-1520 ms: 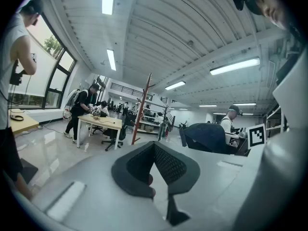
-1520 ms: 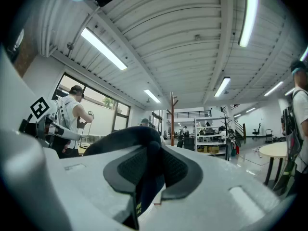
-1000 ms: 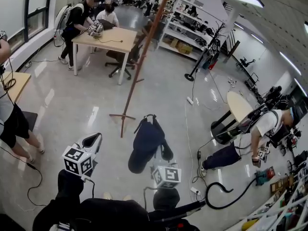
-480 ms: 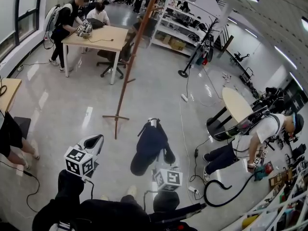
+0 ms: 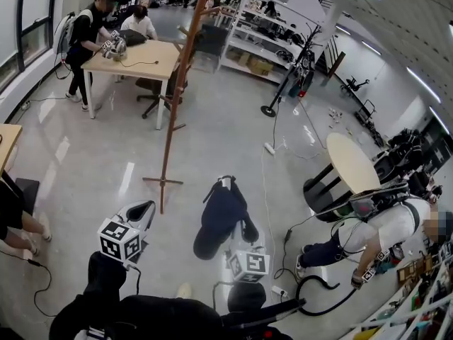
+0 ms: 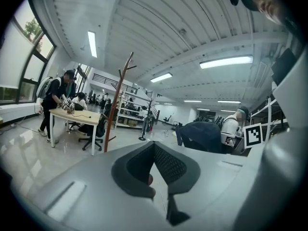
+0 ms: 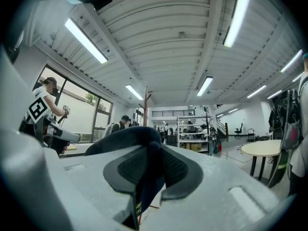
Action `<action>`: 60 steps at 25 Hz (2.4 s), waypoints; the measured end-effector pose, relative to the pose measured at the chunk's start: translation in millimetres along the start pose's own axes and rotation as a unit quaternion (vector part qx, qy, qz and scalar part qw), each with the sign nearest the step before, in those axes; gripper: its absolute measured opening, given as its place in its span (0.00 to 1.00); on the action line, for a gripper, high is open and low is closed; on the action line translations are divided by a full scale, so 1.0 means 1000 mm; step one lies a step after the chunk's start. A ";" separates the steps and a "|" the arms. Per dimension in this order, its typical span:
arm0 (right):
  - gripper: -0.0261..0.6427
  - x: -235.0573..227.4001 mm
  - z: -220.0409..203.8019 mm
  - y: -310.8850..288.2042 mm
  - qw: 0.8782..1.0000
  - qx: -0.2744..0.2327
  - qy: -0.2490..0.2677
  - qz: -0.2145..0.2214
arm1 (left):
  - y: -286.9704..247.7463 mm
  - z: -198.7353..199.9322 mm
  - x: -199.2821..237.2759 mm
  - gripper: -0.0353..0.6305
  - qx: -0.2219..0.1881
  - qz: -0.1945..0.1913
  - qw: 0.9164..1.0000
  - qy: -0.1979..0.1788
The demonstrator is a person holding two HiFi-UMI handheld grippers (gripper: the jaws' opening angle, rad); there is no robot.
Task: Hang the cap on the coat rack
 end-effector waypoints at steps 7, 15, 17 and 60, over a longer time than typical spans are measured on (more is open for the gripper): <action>0.15 -0.057 0.000 -0.029 1.000 0.007 -0.006 0.029 | -0.052 0.006 -0.025 0.05 -0.005 0.024 1.000 0.000; 0.15 -0.098 -0.004 -0.045 0.998 0.006 -0.012 0.065 | -0.083 0.005 -0.042 0.05 0.007 0.053 0.999 -0.003; 0.15 -0.101 -0.005 -0.049 0.997 0.009 -0.014 0.069 | -0.088 0.006 -0.042 0.05 0.011 0.056 0.998 -0.003; 0.15 -0.092 -0.027 -0.373 0.983 0.018 -0.008 0.185 | -0.271 0.043 0.170 0.05 0.019 0.118 0.993 0.022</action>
Point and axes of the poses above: the fingertips, and each gripper's own axes: y backward along the fingers, x to its left, z out of its top, the point moved 6 cm from there along y, backward along the fingers, and after that the axes turned 8 degrees about -y, right-handed, at the moved point
